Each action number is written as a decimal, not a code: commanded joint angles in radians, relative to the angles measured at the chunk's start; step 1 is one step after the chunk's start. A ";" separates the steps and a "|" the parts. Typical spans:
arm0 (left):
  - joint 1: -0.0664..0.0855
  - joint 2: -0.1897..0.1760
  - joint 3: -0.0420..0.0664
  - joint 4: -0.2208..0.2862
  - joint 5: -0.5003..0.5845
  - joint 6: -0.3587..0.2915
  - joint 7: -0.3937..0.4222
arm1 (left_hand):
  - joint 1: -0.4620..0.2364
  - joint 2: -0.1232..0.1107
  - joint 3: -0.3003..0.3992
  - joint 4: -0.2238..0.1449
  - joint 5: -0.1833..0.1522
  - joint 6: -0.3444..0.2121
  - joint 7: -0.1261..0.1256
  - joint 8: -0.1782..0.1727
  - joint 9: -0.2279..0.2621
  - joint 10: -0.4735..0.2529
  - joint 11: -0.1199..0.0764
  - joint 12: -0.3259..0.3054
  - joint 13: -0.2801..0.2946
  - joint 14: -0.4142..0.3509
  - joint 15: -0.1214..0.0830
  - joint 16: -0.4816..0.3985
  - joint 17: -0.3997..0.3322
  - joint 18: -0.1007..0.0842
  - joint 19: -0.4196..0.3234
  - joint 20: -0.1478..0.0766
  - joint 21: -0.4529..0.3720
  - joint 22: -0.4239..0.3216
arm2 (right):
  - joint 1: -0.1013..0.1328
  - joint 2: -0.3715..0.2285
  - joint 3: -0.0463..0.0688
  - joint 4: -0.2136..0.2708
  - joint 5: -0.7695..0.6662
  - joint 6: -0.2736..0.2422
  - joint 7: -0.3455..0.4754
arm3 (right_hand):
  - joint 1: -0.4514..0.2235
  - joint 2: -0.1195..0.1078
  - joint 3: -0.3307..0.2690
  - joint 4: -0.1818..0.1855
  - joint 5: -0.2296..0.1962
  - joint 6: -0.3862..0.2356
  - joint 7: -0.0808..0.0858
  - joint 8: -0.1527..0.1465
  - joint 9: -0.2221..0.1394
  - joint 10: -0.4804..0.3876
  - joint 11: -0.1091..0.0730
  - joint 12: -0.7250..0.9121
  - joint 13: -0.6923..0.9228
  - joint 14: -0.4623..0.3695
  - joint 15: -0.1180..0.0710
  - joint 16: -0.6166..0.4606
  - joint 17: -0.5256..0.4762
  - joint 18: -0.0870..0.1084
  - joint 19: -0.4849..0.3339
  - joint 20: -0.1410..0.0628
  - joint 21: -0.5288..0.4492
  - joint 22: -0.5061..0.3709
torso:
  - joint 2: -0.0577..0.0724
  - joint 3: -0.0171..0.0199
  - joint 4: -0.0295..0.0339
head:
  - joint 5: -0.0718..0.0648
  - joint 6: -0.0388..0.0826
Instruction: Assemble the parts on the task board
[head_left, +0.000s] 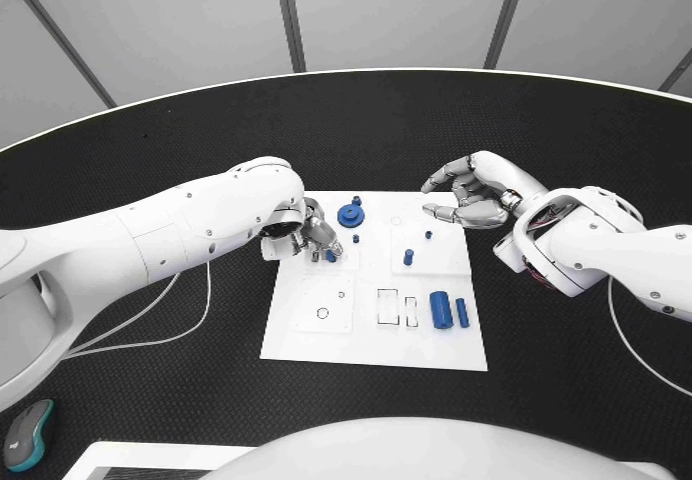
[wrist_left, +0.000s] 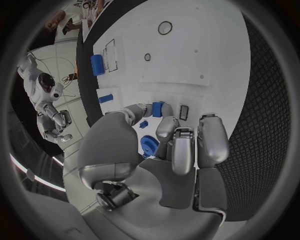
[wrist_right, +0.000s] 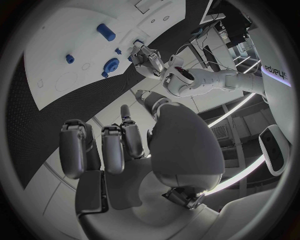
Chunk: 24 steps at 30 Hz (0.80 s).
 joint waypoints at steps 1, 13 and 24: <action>0.000 0.000 0.000 -0.001 0.001 0.000 0.000 | -0.012 -0.001 -0.014 0.007 -0.003 -0.007 -0.014 -0.008 -0.003 0.010 -0.014 -0.001 0.002 0.097 -0.010 0.002 0.238 -0.019 0.000 -0.006 0.001 0.001 | 0.000 0.000 0.000 0.000 0.000 0.000 0.000 | 0.005 -0.006 0.006 0.003 0.004 0.005 0.002 0.004 -0.001 -0.004 -0.006 0.000 0.099 0.085 -0.007 -0.001 0.179 0.005 0.048 -0.006 -0.007 0.143 | 0.000 0.0002 -0.0004 | 0.000 -0.001; 0.000 -0.002 0.000 -0.001 0.016 -0.003 -0.011 | -0.021 -0.003 -0.062 0.036 -0.006 0.001 -0.016 -0.014 -0.005 0.010 -0.015 0.000 0.005 0.097 -0.011 0.001 0.235 -0.019 0.001 -0.007 0.000 0.002 | 0.000 -0.001 0.000 0.000 0.000 0.000 0.000 | 0.004 -0.007 0.006 0.003 0.004 0.004 0.002 0.004 -0.001 -0.006 -0.006 -0.002 0.098 0.084 -0.007 -0.002 0.177 0.006 0.047 -0.006 -0.009 0.141 | 0.000 0.0003 0.0003 | 0.000 -0.002; 0.000 -0.007 0.000 0.001 0.019 -0.018 -0.014 | -0.032 -0.005 -0.116 0.076 -0.009 0.008 -0.016 -0.019 -0.007 0.009 -0.015 0.000 0.006 0.096 -0.011 0.001 0.234 -0.019 0.001 -0.008 -0.001 0.001 | 0.000 -0.001 0.000 0.000 0.000 -0.001 -0.001 | 0.003 -0.008 0.006 0.003 0.005 0.004 0.002 0.004 -0.002 -0.007 -0.005 -0.003 0.096 0.084 -0.007 -0.003 0.176 0.006 0.047 -0.006 -0.009 0.141 | -0.001 0.0004 -0.0004 | 0.000 -0.002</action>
